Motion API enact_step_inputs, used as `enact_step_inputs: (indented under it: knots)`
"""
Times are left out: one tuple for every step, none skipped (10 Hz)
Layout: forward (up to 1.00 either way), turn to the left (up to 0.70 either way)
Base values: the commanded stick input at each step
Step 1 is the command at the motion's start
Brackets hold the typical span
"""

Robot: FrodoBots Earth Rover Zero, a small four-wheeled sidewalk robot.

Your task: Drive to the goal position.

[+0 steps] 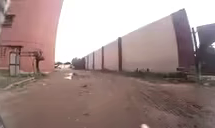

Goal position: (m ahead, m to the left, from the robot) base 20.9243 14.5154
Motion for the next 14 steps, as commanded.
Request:
enact_step_inputs:
  knots:
    - [0.70,0.00]
    - [0.70,0.00]
    - [0.70,0.00]
    - [0.70,0.00]
    - [0.70,0.04]
    - [0.70,0.26]
    - [0.70,0.35]
    - [0.70,0.35]
    - [0.70,0.35]
    - [0.70,0.00]
    - [0.70,0.00]
    - [0.70,0.00]
    - [0.70,0.00]
    - [0.70,0.00]
